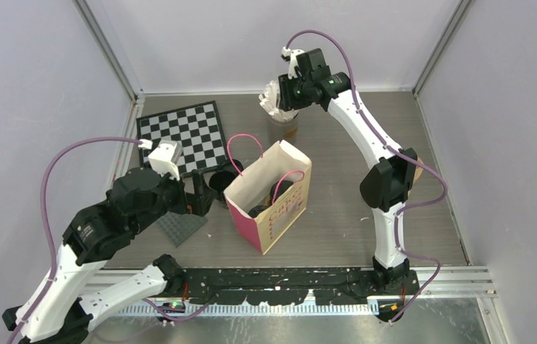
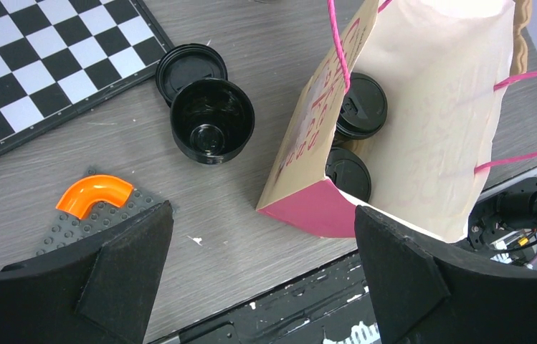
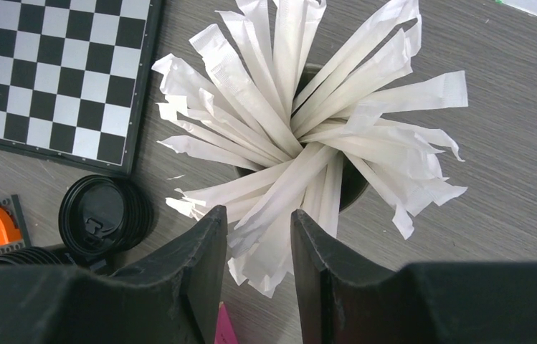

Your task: Pack the takeout coffee

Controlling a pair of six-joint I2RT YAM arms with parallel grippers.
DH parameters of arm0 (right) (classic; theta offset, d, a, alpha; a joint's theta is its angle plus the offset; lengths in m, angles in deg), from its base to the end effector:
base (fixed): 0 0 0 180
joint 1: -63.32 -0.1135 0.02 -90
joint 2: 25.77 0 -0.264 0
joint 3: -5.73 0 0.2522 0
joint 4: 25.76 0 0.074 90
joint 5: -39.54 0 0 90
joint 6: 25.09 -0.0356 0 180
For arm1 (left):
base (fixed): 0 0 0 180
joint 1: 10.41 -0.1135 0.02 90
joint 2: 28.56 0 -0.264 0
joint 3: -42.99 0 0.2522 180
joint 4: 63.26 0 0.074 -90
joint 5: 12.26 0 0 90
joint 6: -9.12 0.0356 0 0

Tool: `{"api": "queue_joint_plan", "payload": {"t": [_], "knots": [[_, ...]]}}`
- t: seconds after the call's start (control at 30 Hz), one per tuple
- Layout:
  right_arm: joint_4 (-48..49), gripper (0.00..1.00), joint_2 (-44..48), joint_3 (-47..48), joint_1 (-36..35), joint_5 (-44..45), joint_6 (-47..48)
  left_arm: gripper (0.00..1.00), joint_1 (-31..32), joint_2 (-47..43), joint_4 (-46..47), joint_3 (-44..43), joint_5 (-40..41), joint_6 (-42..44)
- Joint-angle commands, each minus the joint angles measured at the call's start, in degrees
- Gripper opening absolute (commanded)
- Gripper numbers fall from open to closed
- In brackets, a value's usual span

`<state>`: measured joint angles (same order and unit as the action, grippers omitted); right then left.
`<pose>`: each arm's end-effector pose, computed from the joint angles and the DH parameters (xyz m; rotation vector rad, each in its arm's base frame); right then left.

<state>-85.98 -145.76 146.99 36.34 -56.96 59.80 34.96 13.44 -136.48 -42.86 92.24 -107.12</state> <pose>0.4188 0.2177 0.3649 -0.4932 2.2268 0.4253 0.0767 -0.0651 0.4117 0.1948 2.0955 -0.5014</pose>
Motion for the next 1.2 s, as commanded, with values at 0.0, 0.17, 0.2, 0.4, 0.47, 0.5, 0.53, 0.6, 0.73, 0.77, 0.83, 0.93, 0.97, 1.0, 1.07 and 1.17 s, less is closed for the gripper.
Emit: {"api": "queue_joint_plan", "payload": {"t": [0.0,0.17,0.2,0.4,0.47,0.5,0.53,0.6,0.73,0.77,0.83,0.93,0.97,1.0,1.07,1.17], "knots": [[1.92,0.38,0.49,3.06,-0.71,2.00,0.76,1.00,0.17,-0.86,1.11,-0.06,1.54,1.04],[3.52,0.24,1.24,3.03,-0.81,5.01,0.89,1.00,0.17,-1.04,1.10,0.19,1.58,1.02],[3.94,0.22,1.51,2.94,-0.83,5.39,1.15,1.00,0.16,-0.96,1.17,0.28,1.57,0.94],[4.97,0.05,2.23,3.55,-0.86,5.69,2.37,1.00,0.17,-0.79,1.46,0.17,1.41,1.19],[4.97,0.02,2.70,3.71,-0.84,5.71,2.56,1.00,0.16,-0.80,1.45,0.20,1.41,1.19],[4.93,0.01,3.12,3.72,-0.86,5.63,2.63,1.00,0.16,-0.86,1.43,0.20,1.41,1.19],[4.76,0.00,3.42,3.67,-0.87,5.69,2.69,1.00,0.16,-0.94,1.34,0.20,1.41,1.19],[4.12,0.00,4.34,3.95,-0.85,6.07,2.86,1.00,0.16,-1.04,1.28,0.21,1.47,1.28],[1.92,0.00,7.01,4.89,-0.80,7.29,2.78,1.00,0.16,-1.30,1.27,0.28,1.82,1.16],[1.88,0.00,7.97,4.57,-0.80,8.03,2.69,1.00,0.16,-1.23,1.27,0.29,1.84,1.11],[2.23,0.00,9.73,3.59,-0.88,7.74,2.62,1.00,0.19,-1.16,1.49,0.44,1.85,1.10],[3.59,0.00,11.50,1.55,-0.82,7.74,2.57,1.00,0.16,-0.90,2.25,0.82,1.69,1.17],[4.00,0.01,11.75,1.02,-0.79,8.09,2.52,1.00,0.21,-0.77,2.46,0.96,1.61,1.21],[4.16,0.03,11.82,0.59,-0.86,8.32,2.54,1.00,0.17,-0.66,2.77,1.05,1.46,1.15],[4.26,0.06,11.54,-0.02,-0.84,7.88,2.83,1.00,0.17,-0.47,3.17,1.14,1.13,0.92],[4.99,0.08,10.66,-0.48,-0.83,7.29,2.54,1.00,0.16,-0.34,3.56,1.15,0.67,0.16]]}}
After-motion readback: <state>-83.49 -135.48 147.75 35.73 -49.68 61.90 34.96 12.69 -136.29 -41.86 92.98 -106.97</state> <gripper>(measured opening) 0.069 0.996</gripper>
